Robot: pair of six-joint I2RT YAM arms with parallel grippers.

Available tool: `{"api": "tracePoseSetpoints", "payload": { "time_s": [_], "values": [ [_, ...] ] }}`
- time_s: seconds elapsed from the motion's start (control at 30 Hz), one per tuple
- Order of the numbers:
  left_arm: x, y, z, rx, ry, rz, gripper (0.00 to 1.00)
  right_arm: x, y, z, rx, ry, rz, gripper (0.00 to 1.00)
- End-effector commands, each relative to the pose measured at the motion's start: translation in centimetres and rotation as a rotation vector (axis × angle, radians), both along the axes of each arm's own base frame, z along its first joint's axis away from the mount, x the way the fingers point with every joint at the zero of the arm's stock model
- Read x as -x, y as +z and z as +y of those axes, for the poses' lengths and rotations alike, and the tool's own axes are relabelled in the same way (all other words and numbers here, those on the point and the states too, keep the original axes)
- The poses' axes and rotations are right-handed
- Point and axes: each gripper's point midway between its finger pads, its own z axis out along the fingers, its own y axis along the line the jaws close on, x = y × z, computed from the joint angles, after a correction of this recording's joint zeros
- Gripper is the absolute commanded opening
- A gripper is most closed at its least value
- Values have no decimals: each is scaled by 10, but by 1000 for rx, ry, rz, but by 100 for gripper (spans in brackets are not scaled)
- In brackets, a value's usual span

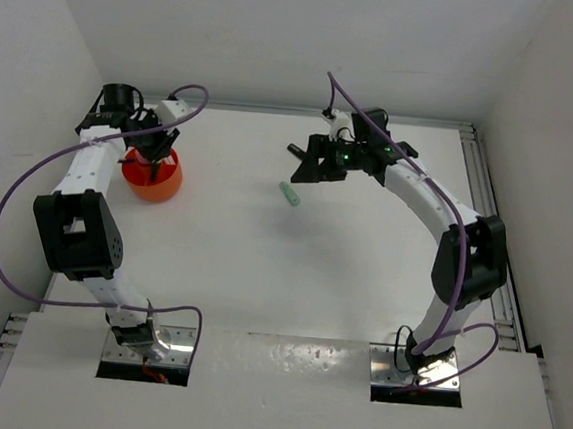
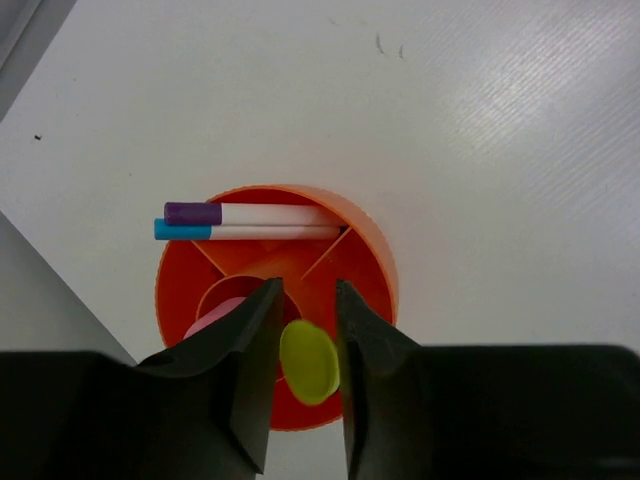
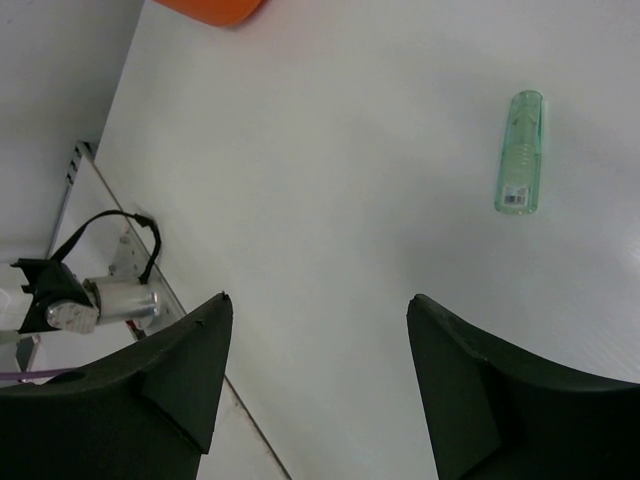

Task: Sort the stationery into containers
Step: Place the pen in the storage box, then pick up the pen from the center of the board.

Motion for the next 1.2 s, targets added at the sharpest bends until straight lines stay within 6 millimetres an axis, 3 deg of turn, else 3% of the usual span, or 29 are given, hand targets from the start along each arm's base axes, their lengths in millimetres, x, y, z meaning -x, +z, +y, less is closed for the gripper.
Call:
{"api": "tracePoseSetpoints", "payload": {
  "time_s": [0.0, 0.13, 0.17, 0.27, 0.4, 0.47, 0.5, 0.57, 0.67, 0.73, 0.87, 1.03, 1.17],
  "values": [
    [-3, 7, 3, -4, -23, -38, 38, -21, 15, -1, 6, 1, -98, 69],
    [2, 22, -5, 49, -39, -37, 51, -57, 21, -18, 82, -75, -181, 65],
    [2, 27, -8, 65, -46, -44, 55, -69, 30, -22, 97, -91, -228, 64],
    [4, 48, -17, 108, -59, -77, 59, -99, 24, -38, 174, -146, -288, 58],
    [9, 90, -35, 178, -77, -151, 60, -139, 1, -49, 280, -164, -372, 53],
    [13, 101, -45, 213, -90, -164, 60, -155, -7, -54, 306, -177, -396, 53],
    [16, 110, -51, 221, -103, -179, 61, -163, -29, -55, 326, -166, -380, 54],
    [22, 117, -61, 248, -123, -185, 61, -182, -30, -54, 313, -180, -408, 57],
    [29, 119, -74, 280, -148, -168, 62, -202, -56, -52, 303, -187, -416, 67],
    [35, 120, -79, 295, -152, -156, 63, -208, -79, -46, 311, -175, -409, 69],
    [40, 116, -80, 302, -130, -144, 63, -220, -100, -38, 325, -154, -433, 72],
    [38, 108, -78, 302, -115, -124, 63, -222, -125, -28, 334, -119, -429, 72],
    [36, 103, -78, 311, -107, -114, 63, -218, -144, -21, 346, -78, -430, 63]
  ]
}}
